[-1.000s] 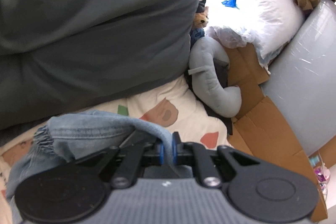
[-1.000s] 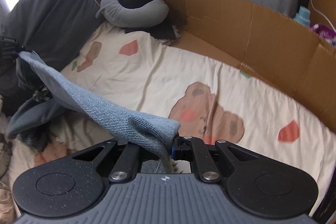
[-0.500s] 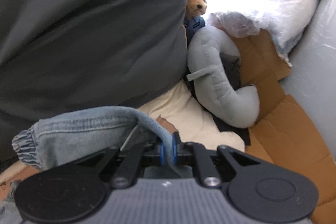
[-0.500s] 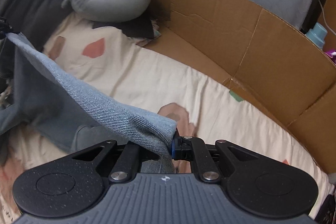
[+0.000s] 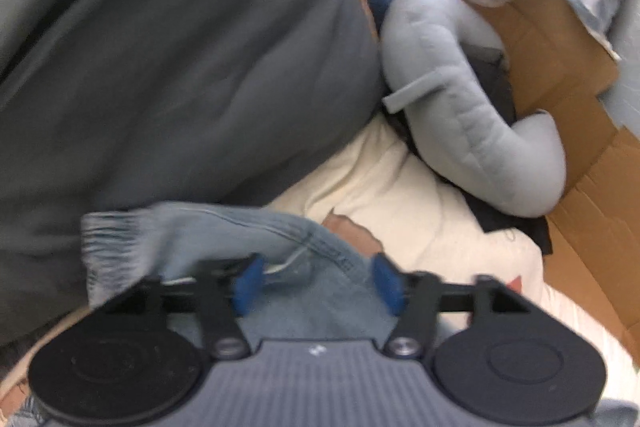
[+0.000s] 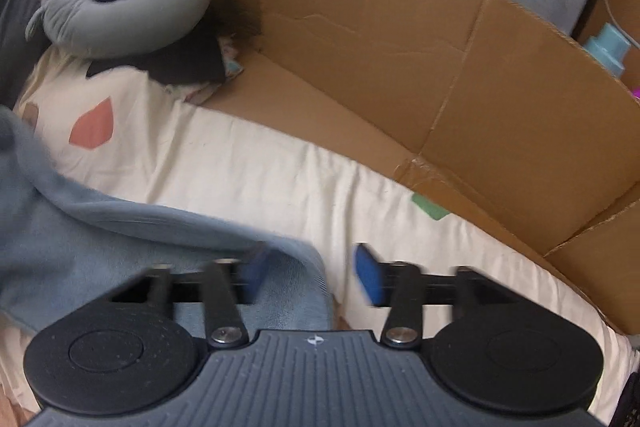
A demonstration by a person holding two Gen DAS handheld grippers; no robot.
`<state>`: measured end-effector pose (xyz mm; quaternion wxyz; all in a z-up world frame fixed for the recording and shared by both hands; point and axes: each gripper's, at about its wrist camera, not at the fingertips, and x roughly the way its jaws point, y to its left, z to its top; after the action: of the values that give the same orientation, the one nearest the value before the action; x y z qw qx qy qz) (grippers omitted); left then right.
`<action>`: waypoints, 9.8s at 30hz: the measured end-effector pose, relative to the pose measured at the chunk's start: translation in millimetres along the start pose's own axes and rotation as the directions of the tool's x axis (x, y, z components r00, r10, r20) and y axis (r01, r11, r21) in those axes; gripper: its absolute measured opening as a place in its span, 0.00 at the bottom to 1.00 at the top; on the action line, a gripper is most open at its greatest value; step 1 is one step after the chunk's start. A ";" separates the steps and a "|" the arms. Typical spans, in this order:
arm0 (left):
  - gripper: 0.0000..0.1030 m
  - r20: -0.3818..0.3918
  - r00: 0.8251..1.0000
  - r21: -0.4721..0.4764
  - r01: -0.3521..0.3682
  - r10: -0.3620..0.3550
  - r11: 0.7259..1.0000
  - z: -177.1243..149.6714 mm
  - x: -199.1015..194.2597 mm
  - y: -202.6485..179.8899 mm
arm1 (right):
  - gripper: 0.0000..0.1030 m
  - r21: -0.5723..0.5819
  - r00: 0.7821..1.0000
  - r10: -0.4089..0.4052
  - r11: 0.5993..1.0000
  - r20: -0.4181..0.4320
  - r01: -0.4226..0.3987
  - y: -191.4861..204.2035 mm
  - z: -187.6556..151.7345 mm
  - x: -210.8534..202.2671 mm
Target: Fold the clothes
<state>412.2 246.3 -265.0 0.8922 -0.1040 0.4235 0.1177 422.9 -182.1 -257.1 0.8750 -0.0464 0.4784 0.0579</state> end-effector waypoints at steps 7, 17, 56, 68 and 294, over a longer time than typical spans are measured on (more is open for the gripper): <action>0.68 -0.038 0.999 0.049 0.014 -0.012 0.999 -19.5 -11.4 -0.9 | 0.72 -0.007 0.998 0.058 0.998 -0.004 -0.058 -17.1 -19.3 -14.7; 0.69 -0.082 0.996 0.057 0.031 -0.026 0.998 -59.0 -63.8 13.1 | 0.90 0.014 1.000 0.024 1.000 0.009 -0.024 -16.7 -74.6 -39.0; 0.72 -0.224 0.955 0.073 0.216 -0.196 0.974 -265.8 -127.7 -11.0 | 0.90 0.121 0.974 0.217 0.971 -0.063 -0.208 38.0 -197.3 -26.5; 0.72 -0.257 0.950 0.085 0.205 -0.178 0.975 -281.0 -123.5 -14.9 | 0.89 0.165 0.969 0.219 0.966 -0.114 -0.199 22.8 -217.0 -22.4; 0.12 -0.246 0.774 -0.093 0.580 -0.583 0.809 -236.8 -226.0 -100.3 | 0.02 0.297 0.961 0.259 0.914 0.093 -0.275 14.8 -244.4 -115.3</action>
<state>130.3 55.8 -226.9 0.8199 -0.2497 0.4842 -0.1757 155.7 -207.4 -291.8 0.8674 0.1575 0.4607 0.1027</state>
